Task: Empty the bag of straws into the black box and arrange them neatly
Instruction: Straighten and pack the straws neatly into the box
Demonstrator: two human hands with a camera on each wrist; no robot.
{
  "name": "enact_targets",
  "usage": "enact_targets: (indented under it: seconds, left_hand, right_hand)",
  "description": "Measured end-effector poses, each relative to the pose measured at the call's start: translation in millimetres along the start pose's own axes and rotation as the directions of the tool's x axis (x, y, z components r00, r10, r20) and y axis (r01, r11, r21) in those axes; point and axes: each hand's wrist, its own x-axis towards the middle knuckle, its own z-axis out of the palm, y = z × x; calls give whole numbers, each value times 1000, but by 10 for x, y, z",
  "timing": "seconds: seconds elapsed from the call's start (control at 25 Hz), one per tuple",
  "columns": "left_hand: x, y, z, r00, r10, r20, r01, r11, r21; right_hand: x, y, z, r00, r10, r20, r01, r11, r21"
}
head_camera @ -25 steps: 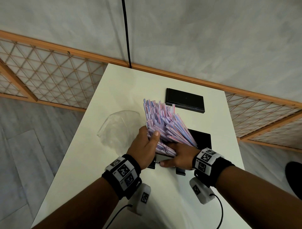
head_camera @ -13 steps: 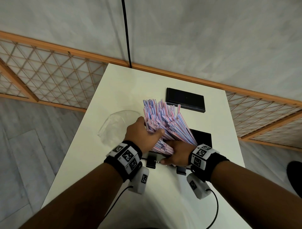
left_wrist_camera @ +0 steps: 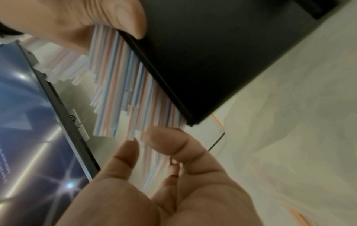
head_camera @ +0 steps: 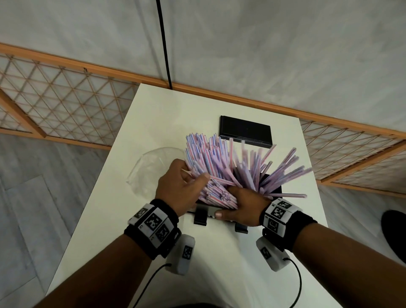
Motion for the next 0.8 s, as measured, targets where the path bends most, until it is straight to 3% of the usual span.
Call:
enact_targets:
  seconds: [0.24,0.4,0.56,0.8]
  left_hand:
    - [-7,-22,-33,992,-115,59,110,990,84]
    - [-25,11,10,1000,-17,2,17,996,91]
    - [-48,41,17,999,-24,-37,25,999,28]
    - [-48,-58,59,992,-116,-40,117,993,28]
  right_hand:
    - [-36,-2,0,999,37,21,-33,983,-180]
    - [-73,-82,-35,1000,31,-4,-31,985,-169]
    - [-192,-280,-71,987,-59,-151,49,996,-68]
    - [-669,-500,42,941,-211,-266,172,972,-163]
